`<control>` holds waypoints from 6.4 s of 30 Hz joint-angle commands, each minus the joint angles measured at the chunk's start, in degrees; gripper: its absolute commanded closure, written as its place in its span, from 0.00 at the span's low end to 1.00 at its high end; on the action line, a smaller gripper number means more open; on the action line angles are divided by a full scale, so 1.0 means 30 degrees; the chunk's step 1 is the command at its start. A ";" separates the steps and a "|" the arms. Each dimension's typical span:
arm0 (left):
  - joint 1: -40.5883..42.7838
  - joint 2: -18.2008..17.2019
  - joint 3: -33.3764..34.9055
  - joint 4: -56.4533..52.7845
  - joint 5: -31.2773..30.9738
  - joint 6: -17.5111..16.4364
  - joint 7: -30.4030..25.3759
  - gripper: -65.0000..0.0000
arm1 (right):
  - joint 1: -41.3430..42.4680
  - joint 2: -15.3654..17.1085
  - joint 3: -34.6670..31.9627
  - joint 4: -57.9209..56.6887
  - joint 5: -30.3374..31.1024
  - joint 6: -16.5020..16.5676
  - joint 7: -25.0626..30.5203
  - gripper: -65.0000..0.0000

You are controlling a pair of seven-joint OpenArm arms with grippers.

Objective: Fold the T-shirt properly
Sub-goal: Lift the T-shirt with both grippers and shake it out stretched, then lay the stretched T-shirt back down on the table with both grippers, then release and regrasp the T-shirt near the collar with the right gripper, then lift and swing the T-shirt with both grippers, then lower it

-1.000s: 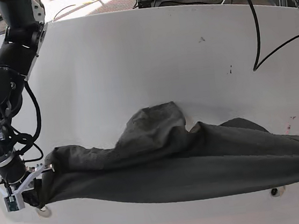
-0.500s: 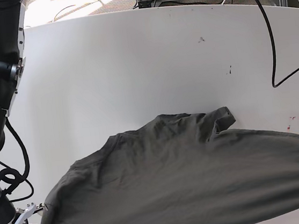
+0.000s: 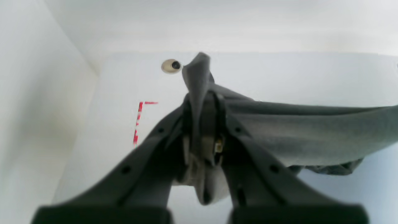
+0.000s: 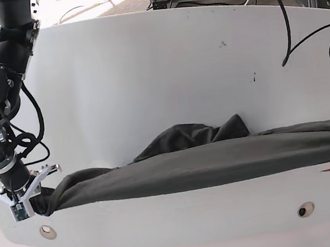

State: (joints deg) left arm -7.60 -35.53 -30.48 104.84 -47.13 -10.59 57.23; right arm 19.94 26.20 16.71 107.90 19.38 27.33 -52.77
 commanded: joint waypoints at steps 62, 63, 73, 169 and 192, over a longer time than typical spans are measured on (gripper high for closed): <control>1.2070 0.5440 -0.2778 0.1172 0.4180 -0.1613 -0.0484 1.00 | -1.4516 -0.6138 0.8892 0.1675 0.6684 0.2713 0.0580 0.14; 1.2070 0.5440 -0.2778 0.1172 0.4180 -0.1613 -0.0484 1.00 | -1.4604 -0.5904 0.8892 0.1675 0.7153 0.2713 0.0580 0.14; 1.1953 0.5469 -0.2192 0.1172 0.5939 -0.1613 -0.0484 1.00 | -1.5044 -0.4497 0.8921 0.1588 1.1080 0.4223 -0.1295 0.14; 1.1924 0.5821 -0.2221 0.1318 0.5968 -0.3606 -0.0484 1.00 | -0.2326 -0.4380 0.0569 -1.3944 0.1995 0.3358 0.2661 1.00; 0.4627 0.5498 -0.2924 0.3106 0.6027 -0.3664 -0.0396 1.00 | 0.2070 -0.2856 0.0452 -0.7497 0.1908 0.3329 -0.1032 1.00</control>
State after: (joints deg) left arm 7.73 -17.39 -38.96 113.08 -28.71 -21.74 57.54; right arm 22.46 16.08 17.98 84.73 24.16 37.32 -57.21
